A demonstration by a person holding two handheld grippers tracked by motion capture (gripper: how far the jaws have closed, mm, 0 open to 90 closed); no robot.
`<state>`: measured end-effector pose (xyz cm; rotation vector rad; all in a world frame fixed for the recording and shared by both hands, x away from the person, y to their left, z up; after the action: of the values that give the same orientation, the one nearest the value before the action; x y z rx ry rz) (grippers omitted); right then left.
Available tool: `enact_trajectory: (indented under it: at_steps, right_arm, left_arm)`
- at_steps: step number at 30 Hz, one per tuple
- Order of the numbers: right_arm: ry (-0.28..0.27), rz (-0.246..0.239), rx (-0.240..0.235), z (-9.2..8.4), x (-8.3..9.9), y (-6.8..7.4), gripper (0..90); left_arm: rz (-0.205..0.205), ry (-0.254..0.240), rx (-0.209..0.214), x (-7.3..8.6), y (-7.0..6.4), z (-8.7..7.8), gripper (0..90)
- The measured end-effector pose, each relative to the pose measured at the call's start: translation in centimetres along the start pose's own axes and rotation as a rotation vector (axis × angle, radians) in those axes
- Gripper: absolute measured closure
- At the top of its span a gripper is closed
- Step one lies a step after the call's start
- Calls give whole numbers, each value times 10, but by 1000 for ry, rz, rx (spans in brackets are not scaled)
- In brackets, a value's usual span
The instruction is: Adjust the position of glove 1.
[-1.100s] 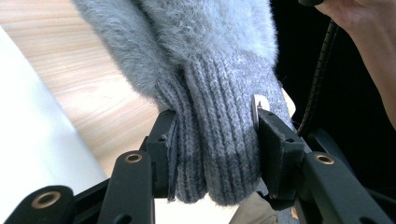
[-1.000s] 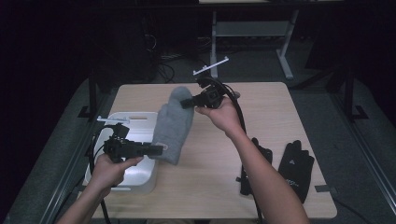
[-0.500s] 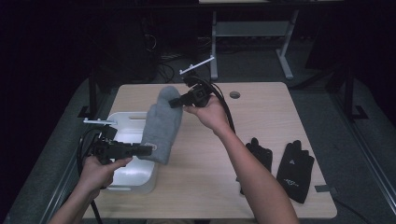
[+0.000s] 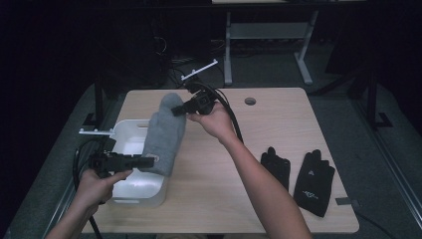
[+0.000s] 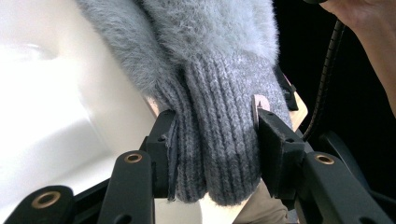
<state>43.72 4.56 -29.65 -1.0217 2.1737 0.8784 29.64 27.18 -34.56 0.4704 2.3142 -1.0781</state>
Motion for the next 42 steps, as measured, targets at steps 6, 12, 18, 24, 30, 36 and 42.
enact_trajectory:
  at_steps: [6,12,18,24,30,36,42]
  right_arm:
    - [3,-3,-9,8,-4,5,772]
    - [1,6,-19,14,-6,7,771]
    - [1,4,-36,22,-8,9,772]
    - [6,13,-47,30,-9,11,772]
    - [3,11,-57,39,-10,10,771]
    - [7,17,-66,44,-10,11,771]
    - [17,21,-71,50,-9,11,771]
  left_arm:
    - [-10,-4,-10,3,5,-6,537]
    - [-18,-8,-14,5,8,-10,537]
    - [-28,-13,-23,9,14,-15,538]
    - [-37,-13,-32,11,17,-17,537]
    - [-48,-13,-40,14,23,-20,537]
    - [-60,-14,-43,17,27,-22,538]
    - [-64,-9,-47,19,32,-23,537]
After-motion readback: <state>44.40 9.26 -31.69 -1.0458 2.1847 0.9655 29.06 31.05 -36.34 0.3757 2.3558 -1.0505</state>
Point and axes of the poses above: each handheld gripper's, and its own axes: z roughly forward along the jaws, x roughly out of its underside, y roughly to its left, the point moved 3 cm from there along z, roughly forward along the jaws, and after that the axes turned 2 degrees about -z, right-handed, at the moved point
